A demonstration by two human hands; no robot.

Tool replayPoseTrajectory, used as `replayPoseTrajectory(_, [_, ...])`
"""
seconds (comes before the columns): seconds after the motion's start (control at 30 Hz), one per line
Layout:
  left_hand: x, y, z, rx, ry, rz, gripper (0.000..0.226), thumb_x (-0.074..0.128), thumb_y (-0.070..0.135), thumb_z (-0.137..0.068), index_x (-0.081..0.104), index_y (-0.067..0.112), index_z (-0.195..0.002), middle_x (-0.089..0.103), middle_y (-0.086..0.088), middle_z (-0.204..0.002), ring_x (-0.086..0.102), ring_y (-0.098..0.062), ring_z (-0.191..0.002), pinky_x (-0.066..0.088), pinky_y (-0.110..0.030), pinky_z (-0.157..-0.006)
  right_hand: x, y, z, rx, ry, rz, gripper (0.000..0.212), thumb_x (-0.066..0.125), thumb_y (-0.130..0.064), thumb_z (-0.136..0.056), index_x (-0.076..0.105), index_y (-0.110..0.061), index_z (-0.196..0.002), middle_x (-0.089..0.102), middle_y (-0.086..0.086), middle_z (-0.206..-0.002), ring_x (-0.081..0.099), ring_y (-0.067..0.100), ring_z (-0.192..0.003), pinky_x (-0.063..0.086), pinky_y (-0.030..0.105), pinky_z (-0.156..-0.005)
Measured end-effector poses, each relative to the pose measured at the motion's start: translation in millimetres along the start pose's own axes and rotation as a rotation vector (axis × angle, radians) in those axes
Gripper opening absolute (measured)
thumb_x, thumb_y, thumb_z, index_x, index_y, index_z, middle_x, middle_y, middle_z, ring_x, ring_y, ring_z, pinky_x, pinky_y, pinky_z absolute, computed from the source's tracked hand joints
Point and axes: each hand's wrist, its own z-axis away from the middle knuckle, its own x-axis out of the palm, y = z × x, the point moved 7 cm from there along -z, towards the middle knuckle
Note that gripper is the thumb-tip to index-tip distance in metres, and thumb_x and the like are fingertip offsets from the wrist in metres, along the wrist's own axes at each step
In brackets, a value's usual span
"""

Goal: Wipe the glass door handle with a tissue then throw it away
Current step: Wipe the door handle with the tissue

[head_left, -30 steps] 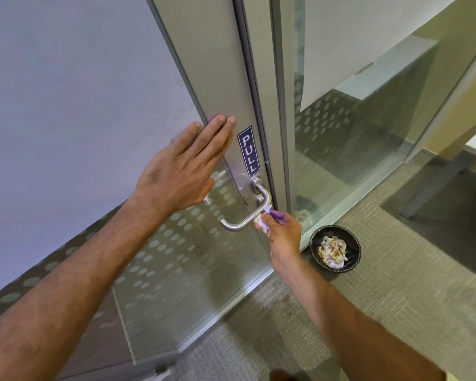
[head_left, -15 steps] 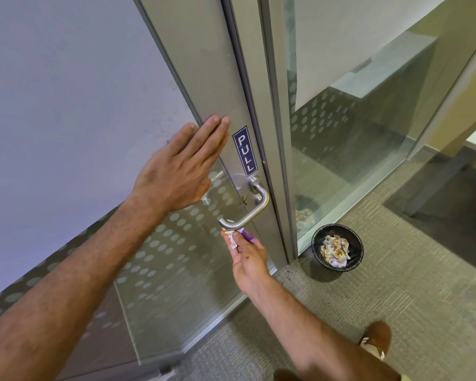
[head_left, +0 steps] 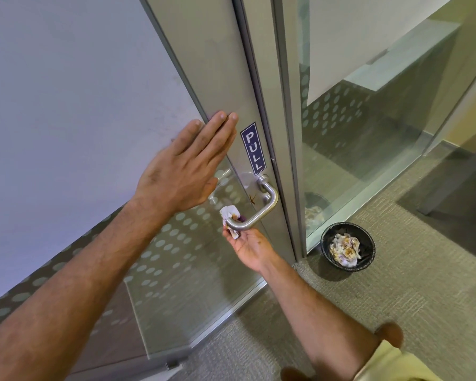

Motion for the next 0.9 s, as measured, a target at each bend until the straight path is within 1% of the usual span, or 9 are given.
replayPoseTrajectory(0.1, [-2.3, -0.5, -0.2, 0.000, -0.010, 0.004, 0.097, 0.031, 0.062, -0.100, 0.008, -0.003, -0.169, 0.007, -0.018, -0.177, 0.015, -0.031, -0.163, 0.013, -0.046, -0.130, -8.5, -20.8, -1.4, -0.107, 0.076, 0.202, 0.021, 0.061, 0.003, -0.089, 0.075, -0.013, -0.089, 0.075, 0.006, -0.087, 0.062, 0.016, -0.078, 0.049, 0.023, -0.061])
replayPoseTrajectory(0.13, [-2.6, -0.5, -0.1, 0.001, -0.014, 0.004, 0.097, 0.031, 0.062, -0.100, 0.008, -0.003, -0.169, 0.007, -0.018, -0.177, 0.015, -0.031, -0.163, 0.013, -0.046, -0.130, -13.9, -29.7, -0.4, -0.157, 0.109, 0.171, 0.024, 0.057, 0.006, -0.091, 0.072, -0.011, -0.097, 0.076, 0.007, -0.090, 0.065, 0.017, -0.081, 0.051, 0.023, -0.063])
replayPoseTrajectory(0.2, [-3.6, -0.5, 0.1, 0.004, -0.021, 0.002, 0.097, 0.031, 0.062, -0.100, 0.008, -0.002, -0.169, 0.007, -0.018, -0.177, 0.015, -0.031, -0.163, 0.013, -0.045, -0.130, -23.6, -46.9, 2.3, -0.242, 0.143, 0.057, 0.029, 0.052, 0.008, -0.093, 0.065, -0.009, -0.113, 0.076, 0.010, -0.102, 0.071, 0.019, -0.091, 0.055, 0.029, -0.080])
replayPoseTrajectory(0.23, [-4.2, -0.7, 0.1, 0.006, -0.021, -0.001, 0.097, 0.031, 0.062, -0.100, 0.008, -0.003, -0.169, 0.007, -0.018, -0.177, 0.015, -0.031, -0.163, 0.012, -0.045, -0.130, -25.4, -54.7, 3.3, -0.274, 0.151, 0.028, 0.029, 0.052, 0.007, -0.093, 0.064, -0.009, -0.114, 0.075, 0.010, -0.105, 0.071, 0.019, -0.093, 0.054, 0.031, -0.087])
replayPoseTrajectory(0.3, [-5.0, -1.6, -0.4, 0.006, -0.018, -0.003, 0.097, 0.031, 0.062, -0.100, 0.008, -0.003, -0.169, 0.007, -0.018, -0.177, 0.016, -0.031, -0.163, 0.012, -0.045, -0.130, -23.0, -65.7, 2.9, -0.326, 0.172, 0.030, 0.025, 0.053, 0.007, -0.093, 0.066, -0.008, -0.108, 0.074, 0.011, -0.104, 0.071, 0.019, -0.092, 0.054, 0.031, -0.090])
replayPoseTrajectory(0.4, [-4.6, -2.4, -0.5, 0.001, -0.026, 0.011, 0.099, 0.032, 0.063, -0.100, 0.007, -0.003, -0.169, 0.005, -0.019, -0.177, 0.015, -0.031, -0.163, 0.013, -0.046, -0.130, -15.5, -69.7, -1.9, -0.387, 0.244, 0.083, 0.023, 0.062, 0.008, -0.087, 0.068, -0.008, -0.102, 0.073, 0.008, -0.096, 0.069, 0.018, -0.087, 0.056, 0.026, -0.078])
replayPoseTrajectory(0.53, [-4.9, -1.7, -0.2, 0.003, -0.031, 0.028, 0.099, 0.034, 0.063, -0.100, 0.008, -0.003, -0.169, 0.006, -0.018, -0.177, 0.015, -0.031, -0.163, 0.017, -0.046, -0.131, -15.6, -69.9, -9.4, -0.474, 0.337, 0.126, 0.021, 0.072, 0.007, -0.078, 0.070, -0.012, -0.088, 0.073, -0.001, -0.073, 0.066, 0.011, -0.062, 0.053, 0.021, -0.059])
replayPoseTrajectory(0.7, [-4.3, -2.0, -0.1, 0.009, -0.025, 0.027, 0.098, 0.035, 0.062, -0.100, 0.009, -0.003, -0.169, 0.007, -0.018, -0.177, 0.016, -0.031, -0.163, 0.018, -0.046, -0.130, -22.1, -70.4, -17.1, -0.528, 0.399, 0.180, 0.022, 0.075, 0.005, -0.075, 0.072, -0.017, -0.077, 0.073, -0.002, -0.072, 0.065, 0.012, -0.062, 0.054, 0.023, -0.059])
replayPoseTrajectory(0.9, [-2.1, -0.7, 0.2, 0.008, -0.021, 0.018, 0.097, 0.034, 0.060, -0.100, 0.007, -0.003, -0.169, 0.006, -0.018, -0.177, 0.015, -0.031, -0.163, 0.015, -0.045, -0.131, -32.1, -67.9, -19.6, -0.595, 0.500, 0.205, 0.027, 0.069, 0.006, -0.078, 0.072, -0.021, -0.072, 0.069, -0.002, -0.065, 0.060, 0.011, -0.053, 0.050, 0.024, -0.050])
